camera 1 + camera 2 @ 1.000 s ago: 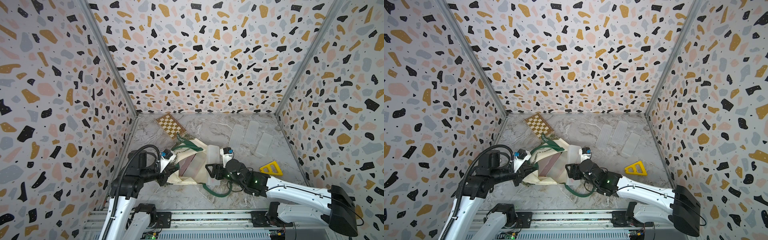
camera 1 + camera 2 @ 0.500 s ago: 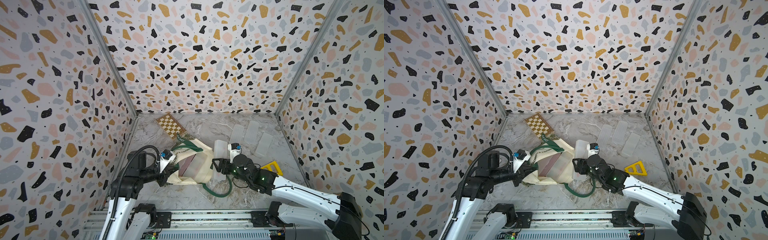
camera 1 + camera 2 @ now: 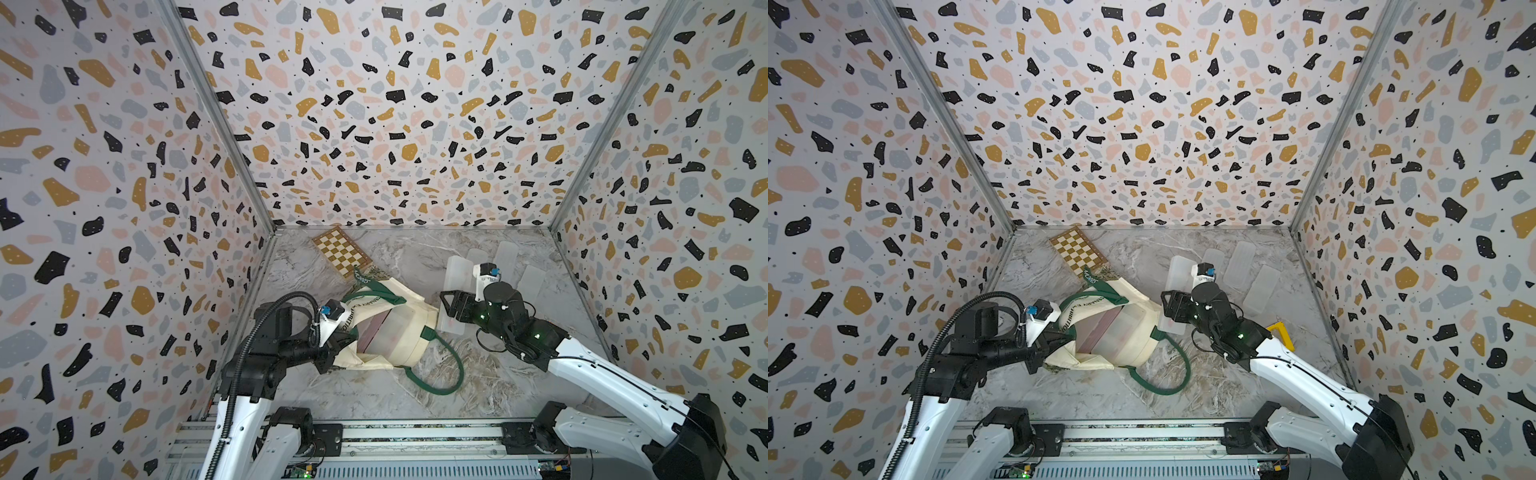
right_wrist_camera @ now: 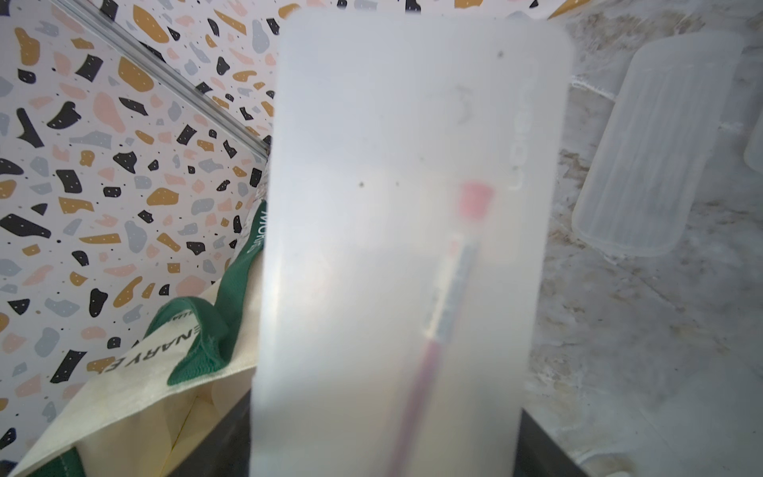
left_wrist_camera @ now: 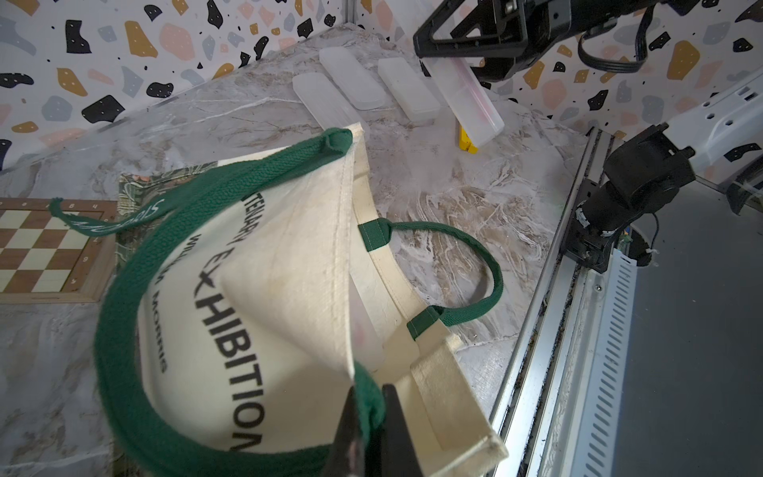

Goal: Take out the pencil case from the canvas bag
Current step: Place the pencil case at the center of the board.

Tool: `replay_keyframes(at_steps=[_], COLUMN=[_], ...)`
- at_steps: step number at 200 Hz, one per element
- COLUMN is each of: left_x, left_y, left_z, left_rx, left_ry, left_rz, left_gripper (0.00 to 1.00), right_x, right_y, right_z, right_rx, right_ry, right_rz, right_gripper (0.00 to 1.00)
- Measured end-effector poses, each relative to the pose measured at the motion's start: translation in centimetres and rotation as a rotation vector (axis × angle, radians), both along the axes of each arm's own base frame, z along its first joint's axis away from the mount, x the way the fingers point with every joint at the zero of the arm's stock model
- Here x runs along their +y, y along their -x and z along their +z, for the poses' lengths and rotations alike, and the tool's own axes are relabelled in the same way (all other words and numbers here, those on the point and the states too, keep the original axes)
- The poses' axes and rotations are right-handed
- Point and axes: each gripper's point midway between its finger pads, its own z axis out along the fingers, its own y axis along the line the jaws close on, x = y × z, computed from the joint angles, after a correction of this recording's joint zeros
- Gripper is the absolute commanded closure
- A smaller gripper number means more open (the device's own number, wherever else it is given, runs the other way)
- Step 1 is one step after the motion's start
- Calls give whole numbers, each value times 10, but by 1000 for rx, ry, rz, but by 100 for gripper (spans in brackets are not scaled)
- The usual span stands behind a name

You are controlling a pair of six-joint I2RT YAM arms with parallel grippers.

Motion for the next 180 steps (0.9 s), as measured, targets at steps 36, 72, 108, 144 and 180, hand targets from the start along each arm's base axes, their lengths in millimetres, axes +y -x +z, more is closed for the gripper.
replay_keyframes(at_steps=[36,72,108,144,180], left_x=[0,0,0,0,1], left_y=[0,0,0,0,-1], left_z=[0,0,0,0,0], left_rx=[-3,0,8,7,6], left_ry=[0,2,4,4,4], left_rz=[1,1,3,4,9], left_gripper=[100,100,100,100,100], right_x=[-6,-11,-16,-24,-34], right_y=[-17,-31,-47,-65,-83], right_z=[6,0,1,2,-3], right_rx=[-8,7,11,11,24], right_ry=[16,42,51,62,81], right_rz=[-18,-28,-46,-71,-101], right_gripper=[34,34,34,34,34])
